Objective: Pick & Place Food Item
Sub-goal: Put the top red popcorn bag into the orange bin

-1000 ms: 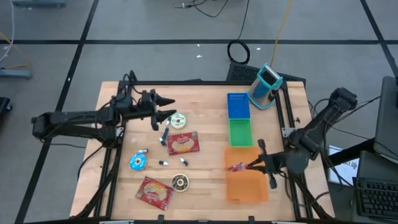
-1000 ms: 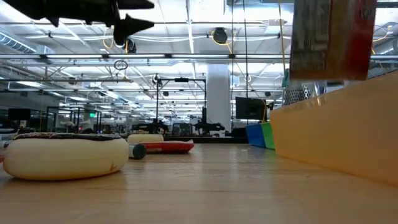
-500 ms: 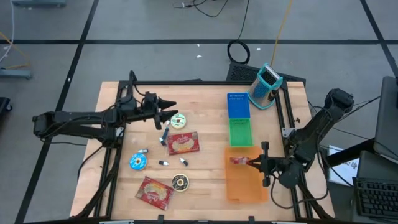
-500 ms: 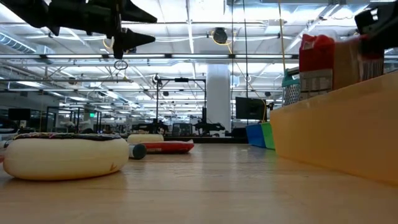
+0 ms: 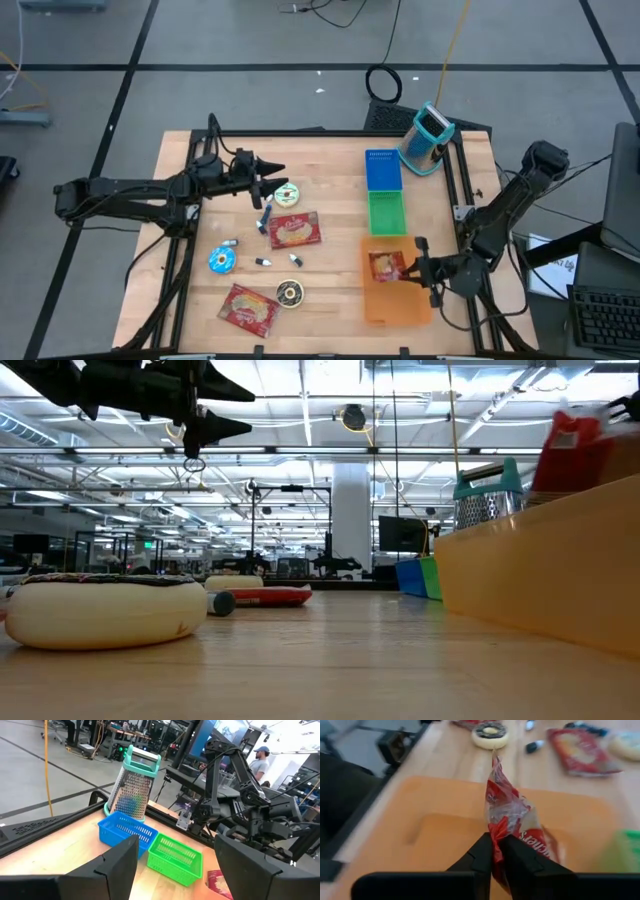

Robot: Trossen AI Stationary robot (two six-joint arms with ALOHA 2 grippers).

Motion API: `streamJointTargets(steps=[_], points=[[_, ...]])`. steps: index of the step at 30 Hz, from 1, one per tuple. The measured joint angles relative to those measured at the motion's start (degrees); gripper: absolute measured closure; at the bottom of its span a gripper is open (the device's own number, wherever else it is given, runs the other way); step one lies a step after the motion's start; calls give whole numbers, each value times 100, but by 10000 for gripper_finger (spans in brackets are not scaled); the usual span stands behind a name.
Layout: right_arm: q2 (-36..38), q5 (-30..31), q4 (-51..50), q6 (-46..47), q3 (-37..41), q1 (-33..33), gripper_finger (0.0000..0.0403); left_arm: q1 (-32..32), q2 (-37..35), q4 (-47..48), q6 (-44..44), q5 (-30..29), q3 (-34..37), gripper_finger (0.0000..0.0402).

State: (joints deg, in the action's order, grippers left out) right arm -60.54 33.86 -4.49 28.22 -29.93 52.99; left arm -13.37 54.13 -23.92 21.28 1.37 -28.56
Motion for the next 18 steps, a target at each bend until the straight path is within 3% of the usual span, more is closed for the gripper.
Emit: streamJointTargets(steps=[5, 11, 18], points=[[304, -534, 2, 629, 0, 0, 324, 0, 0, 9, -11, 0, 0, 138], [630, -555, 2, 1484, 0, -27, 269, 0, 0, 11, -10, 0, 0, 135], [1114, -531, 270, 1047, 0, -283, 230, 0, 0, 13, -9, 0, 0, 135]])
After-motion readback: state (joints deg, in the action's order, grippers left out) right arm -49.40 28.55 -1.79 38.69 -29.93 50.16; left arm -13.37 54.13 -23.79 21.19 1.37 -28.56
